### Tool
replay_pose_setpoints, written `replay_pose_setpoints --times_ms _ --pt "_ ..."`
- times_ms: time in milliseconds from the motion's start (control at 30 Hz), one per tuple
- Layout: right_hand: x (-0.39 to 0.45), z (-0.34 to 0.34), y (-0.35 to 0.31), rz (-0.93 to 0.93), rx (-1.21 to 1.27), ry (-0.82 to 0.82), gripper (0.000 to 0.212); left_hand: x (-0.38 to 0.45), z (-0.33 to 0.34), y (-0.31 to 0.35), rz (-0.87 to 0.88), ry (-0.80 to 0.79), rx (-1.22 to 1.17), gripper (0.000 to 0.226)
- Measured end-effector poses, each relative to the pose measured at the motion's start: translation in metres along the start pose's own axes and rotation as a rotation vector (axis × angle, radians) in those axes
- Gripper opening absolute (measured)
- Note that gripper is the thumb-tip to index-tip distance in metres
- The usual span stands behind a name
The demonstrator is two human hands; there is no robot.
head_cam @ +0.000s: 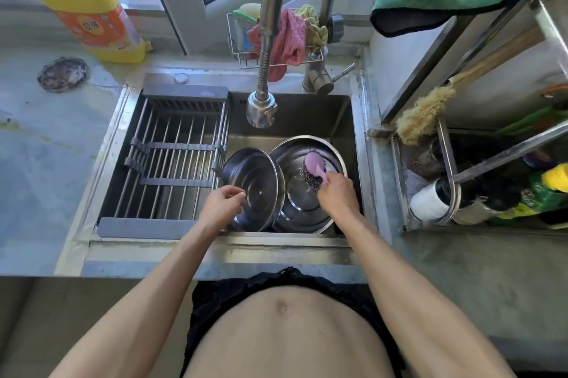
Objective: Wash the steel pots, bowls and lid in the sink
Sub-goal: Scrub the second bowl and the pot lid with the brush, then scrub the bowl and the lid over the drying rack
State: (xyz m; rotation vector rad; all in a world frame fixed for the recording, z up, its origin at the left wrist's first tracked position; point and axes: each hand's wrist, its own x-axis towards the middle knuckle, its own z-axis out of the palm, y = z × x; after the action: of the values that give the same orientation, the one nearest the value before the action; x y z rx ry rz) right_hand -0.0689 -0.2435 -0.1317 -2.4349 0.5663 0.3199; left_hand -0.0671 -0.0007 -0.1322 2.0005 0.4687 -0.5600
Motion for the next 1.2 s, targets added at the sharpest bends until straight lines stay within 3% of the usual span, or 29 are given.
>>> replay_pose_setpoints --times_ms 67,200,333,400,567,667,733,833,867,933,967,1200 --pt "0.001 0.003 -0.003 0.033 0.23 -0.054 0.026 -0.005 -0.008 0.0 -0.005 0.01 -0.058 0.021" --pt "-0.006 -0.003 -0.016 0.162 0.955 -0.431 0.027 -0.014 -0.02 0.017 0.073 -0.012 -0.106 0.018" --pt "-0.012 -0.012 -0.021 0.105 1.057 -0.782 0.021 -0.013 -0.02 0.045 0.099 -0.232 -0.293 0.058" --pt "-0.014 -0.012 -0.027 0.07 0.978 -0.826 0.02 -0.012 -0.016 0.055 0.071 -0.334 -0.386 0.064" --pt "-0.018 -0.008 -0.047 -0.181 0.56 -0.538 0.035 -0.017 -0.005 0.057 0.098 -0.298 -0.314 0.048" --pt "-0.015 -0.011 -0.051 -0.306 0.367 -0.423 0.019 -0.018 -0.009 0.052 0.087 -0.296 -0.258 0.053" --pt "-0.011 -0.017 -0.055 -0.367 0.181 -0.194 0.013 -0.016 -0.016 0.049 0.059 -0.231 -0.184 0.058" --pt "-0.008 -0.018 -0.053 -0.445 -0.003 0.19 0.031 -0.011 -0.033 0.041 0.04 -0.088 -0.114 0.05" --pt "-0.003 -0.016 -0.052 -0.4 -0.151 0.169 0.034 -0.011 -0.039 0.038 0.045 -0.059 -0.103 0.044" --pt "0.0 -0.009 -0.046 -0.157 -0.487 -0.074 0.035 -0.014 -0.046 0.034 0.051 -0.049 -0.079 0.033" --pt "0.001 -0.004 -0.043 -0.065 -0.538 -0.173 0.036 -0.015 -0.048 0.032 0.054 -0.051 -0.066 0.029" --pt "-0.011 0.028 -0.091 -0.127 0.065 -0.189 0.034 -0.016 -0.079 0.011 0.029 -0.008 -0.084 0.019"
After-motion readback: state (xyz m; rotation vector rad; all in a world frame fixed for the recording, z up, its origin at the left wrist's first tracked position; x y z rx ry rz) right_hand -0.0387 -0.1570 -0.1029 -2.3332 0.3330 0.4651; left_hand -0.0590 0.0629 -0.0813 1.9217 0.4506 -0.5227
